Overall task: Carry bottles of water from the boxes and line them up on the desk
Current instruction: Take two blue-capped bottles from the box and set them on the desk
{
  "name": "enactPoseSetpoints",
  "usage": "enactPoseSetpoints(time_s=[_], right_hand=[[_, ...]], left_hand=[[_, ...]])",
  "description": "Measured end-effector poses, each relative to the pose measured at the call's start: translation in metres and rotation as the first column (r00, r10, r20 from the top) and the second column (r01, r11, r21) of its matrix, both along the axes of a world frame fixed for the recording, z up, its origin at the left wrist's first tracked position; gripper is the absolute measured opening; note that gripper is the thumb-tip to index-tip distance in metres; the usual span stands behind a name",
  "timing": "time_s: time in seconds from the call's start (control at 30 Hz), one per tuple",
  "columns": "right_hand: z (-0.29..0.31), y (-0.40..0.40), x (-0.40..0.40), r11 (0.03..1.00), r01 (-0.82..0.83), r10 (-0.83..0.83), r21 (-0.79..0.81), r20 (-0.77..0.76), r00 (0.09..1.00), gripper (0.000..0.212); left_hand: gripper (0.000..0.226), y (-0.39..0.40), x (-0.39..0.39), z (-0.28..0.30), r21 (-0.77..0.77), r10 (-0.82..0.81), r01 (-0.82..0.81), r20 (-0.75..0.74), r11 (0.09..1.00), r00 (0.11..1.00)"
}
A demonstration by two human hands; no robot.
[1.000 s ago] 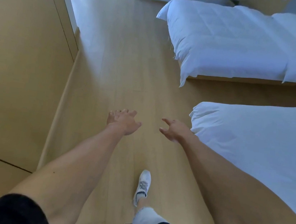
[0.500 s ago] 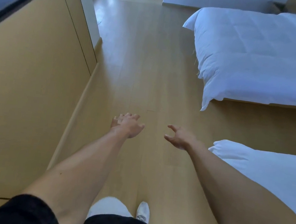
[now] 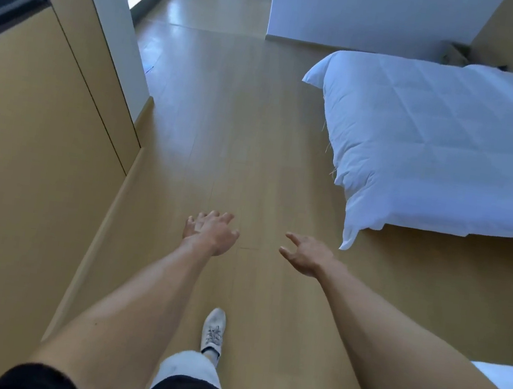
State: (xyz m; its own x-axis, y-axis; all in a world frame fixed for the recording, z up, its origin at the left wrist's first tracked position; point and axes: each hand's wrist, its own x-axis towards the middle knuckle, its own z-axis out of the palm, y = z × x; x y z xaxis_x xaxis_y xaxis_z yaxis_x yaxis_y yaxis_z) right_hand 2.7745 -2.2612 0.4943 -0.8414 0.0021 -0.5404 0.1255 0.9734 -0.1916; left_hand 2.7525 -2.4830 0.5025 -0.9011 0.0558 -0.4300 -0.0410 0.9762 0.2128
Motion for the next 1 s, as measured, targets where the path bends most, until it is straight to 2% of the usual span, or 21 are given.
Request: enactPoseSetpoints(time_s=[0.27, 0.47, 0.8, 1.0], right_hand=[[0.024, -0.005, -0.181, 0.997, 0.08, -0.08, 0.012, -0.043, 0.996, 0.06], [0.034, -0.001, -0.289, 0.994, 0.104, -0.102, 0.029, -0.055, 0.993, 0.061], [0.004, 0.025, -0.496, 0.998, 0.059, -0.058, 0.012, -0.015, 0.998, 0.066], [0.003, 0.052, -0.637, 0.999, 0.034, -0.033, -0.016, 0.031, 0.999, 0.067]], left_hand=[[0.054, -0.005, -0.201, 0.013, 0.006, -0.06, 0.06, -0.007, 0.998, 0.998], [0.054, 0.006, -0.312, 0.011, 0.018, -0.105, 0.105, -0.008, 0.994, 0.994], [0.056, 0.029, -0.509, -0.01, -0.047, -0.108, 0.108, 0.006, 0.993, 0.994], [0.054, 0.054, -0.64, -0.002, -0.086, -0.067, 0.07, 0.036, 0.994, 0.997]])
